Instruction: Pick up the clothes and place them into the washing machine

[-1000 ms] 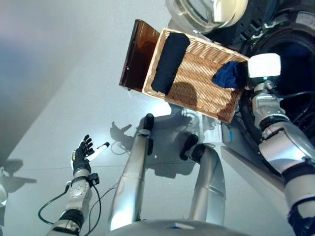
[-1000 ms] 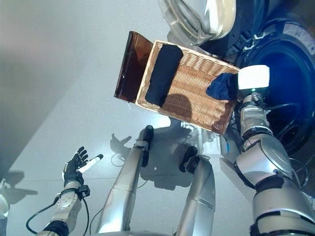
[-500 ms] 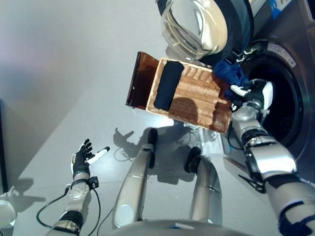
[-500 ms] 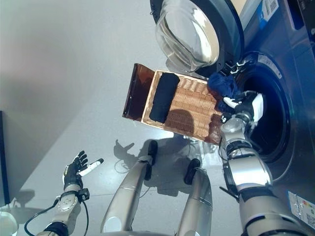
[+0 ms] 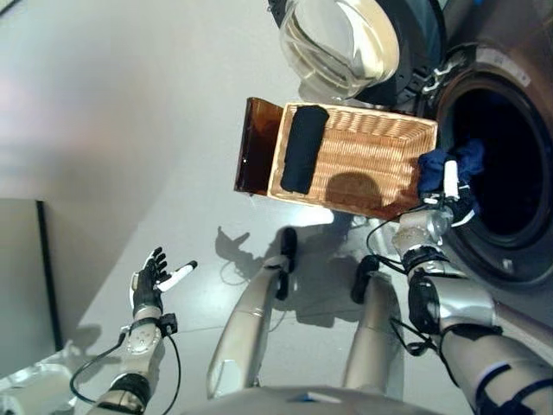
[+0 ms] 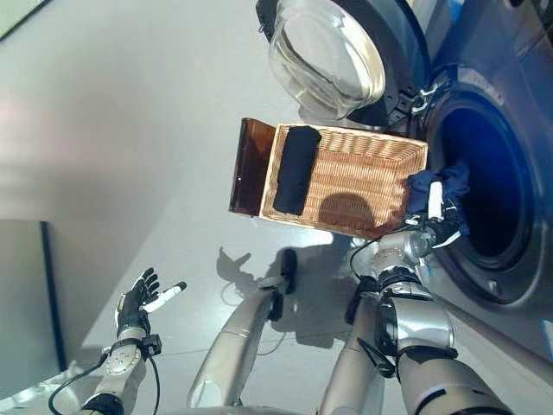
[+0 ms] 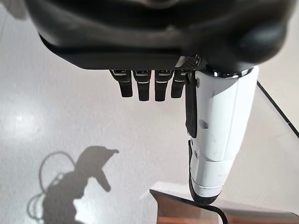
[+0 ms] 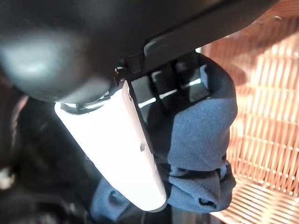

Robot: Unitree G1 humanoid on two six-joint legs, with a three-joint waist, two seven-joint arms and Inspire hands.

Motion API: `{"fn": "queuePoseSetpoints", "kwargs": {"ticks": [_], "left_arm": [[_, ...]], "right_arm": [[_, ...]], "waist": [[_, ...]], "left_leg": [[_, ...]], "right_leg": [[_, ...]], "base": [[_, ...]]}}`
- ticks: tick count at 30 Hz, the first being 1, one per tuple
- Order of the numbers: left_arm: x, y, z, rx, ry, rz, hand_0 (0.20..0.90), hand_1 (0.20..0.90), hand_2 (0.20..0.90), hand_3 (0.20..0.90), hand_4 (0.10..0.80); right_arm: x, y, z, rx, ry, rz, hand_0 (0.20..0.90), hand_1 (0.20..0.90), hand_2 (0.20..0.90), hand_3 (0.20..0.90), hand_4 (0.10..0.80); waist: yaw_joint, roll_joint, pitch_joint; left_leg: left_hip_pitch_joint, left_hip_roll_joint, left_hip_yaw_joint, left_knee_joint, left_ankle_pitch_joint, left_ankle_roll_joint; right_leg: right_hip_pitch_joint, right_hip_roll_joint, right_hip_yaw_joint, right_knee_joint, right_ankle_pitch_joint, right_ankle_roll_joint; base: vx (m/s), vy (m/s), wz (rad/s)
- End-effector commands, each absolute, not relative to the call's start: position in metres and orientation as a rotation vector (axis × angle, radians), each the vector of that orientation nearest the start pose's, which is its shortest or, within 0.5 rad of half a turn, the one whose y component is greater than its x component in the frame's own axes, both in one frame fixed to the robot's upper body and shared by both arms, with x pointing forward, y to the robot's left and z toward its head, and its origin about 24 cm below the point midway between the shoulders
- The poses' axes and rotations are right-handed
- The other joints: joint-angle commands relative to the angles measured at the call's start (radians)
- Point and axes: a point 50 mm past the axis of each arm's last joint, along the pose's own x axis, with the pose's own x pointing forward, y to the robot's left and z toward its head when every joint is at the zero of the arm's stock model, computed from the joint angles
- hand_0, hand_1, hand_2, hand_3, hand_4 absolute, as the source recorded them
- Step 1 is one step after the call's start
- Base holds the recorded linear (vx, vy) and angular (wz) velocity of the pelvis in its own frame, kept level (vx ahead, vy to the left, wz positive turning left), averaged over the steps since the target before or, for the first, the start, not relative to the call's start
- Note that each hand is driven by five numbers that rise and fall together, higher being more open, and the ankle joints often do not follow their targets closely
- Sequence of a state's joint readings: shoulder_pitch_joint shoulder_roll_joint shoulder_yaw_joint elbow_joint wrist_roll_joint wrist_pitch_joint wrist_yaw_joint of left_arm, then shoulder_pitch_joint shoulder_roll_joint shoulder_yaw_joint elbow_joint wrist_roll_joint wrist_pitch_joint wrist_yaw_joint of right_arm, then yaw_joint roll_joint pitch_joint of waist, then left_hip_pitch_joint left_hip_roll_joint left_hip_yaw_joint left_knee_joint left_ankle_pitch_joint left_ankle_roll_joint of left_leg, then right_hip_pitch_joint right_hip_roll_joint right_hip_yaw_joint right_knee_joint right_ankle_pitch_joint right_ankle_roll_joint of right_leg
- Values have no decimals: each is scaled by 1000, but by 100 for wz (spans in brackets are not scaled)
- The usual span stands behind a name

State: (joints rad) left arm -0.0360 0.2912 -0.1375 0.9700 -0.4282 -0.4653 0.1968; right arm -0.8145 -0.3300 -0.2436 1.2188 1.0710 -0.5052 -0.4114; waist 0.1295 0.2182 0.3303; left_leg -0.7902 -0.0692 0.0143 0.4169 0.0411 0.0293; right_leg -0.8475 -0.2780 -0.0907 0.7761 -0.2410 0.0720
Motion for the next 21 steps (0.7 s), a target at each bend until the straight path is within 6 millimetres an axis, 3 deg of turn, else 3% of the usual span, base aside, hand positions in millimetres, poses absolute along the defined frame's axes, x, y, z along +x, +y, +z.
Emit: {"fn": "queuePoseSetpoints", "kwargs": {"ticks": [1,7,12,17,21], "left_arm": [[167,254,-98,22,447,423,900,900,900,900,800],[170,240,-95,0,413,354,900,900,900,900,800],[167,238,-93,3,406,312,900,900,900,900,800],[163,244,-91,19,403,301,900,900,900,900,800],[161,248,-89,4,390,314,900,900,900,900,800]], "right_arm": [[340,-328,112,919,-387,-1025,200,200,200,200,300],[335,-356,149,896,-500,-1082,200,200,200,200,300],[325,-385,209,745,-638,-1085,200,200,200,200,300],[308,-403,290,485,-793,-1068,200,200,200,200,300],[285,-397,365,349,-1016,-1034,200,200,200,200,300]], "waist": [[17,74,-70],[37,116,-96],[59,149,-108],[76,147,-134],[72,138,-137]], "left_leg": [[-21,-36,13,13,-72,-37],[-5,-53,14,0,-89,-41],[-3,-54,18,-14,-62,-39],[8,-55,18,-34,-56,-43],[5,-49,20,-47,-49,-47]], "right_leg": [[24,7,45,-159,105,11],[35,-8,67,-172,88,23],[30,-16,69,-184,111,25],[32,-18,73,-198,118,31],[17,-15,75,-200,123,30]], "base": [[-67,47,-8],[46,24,-2],[6,9,3],[39,-9,1],[4,-7,-4]]}}
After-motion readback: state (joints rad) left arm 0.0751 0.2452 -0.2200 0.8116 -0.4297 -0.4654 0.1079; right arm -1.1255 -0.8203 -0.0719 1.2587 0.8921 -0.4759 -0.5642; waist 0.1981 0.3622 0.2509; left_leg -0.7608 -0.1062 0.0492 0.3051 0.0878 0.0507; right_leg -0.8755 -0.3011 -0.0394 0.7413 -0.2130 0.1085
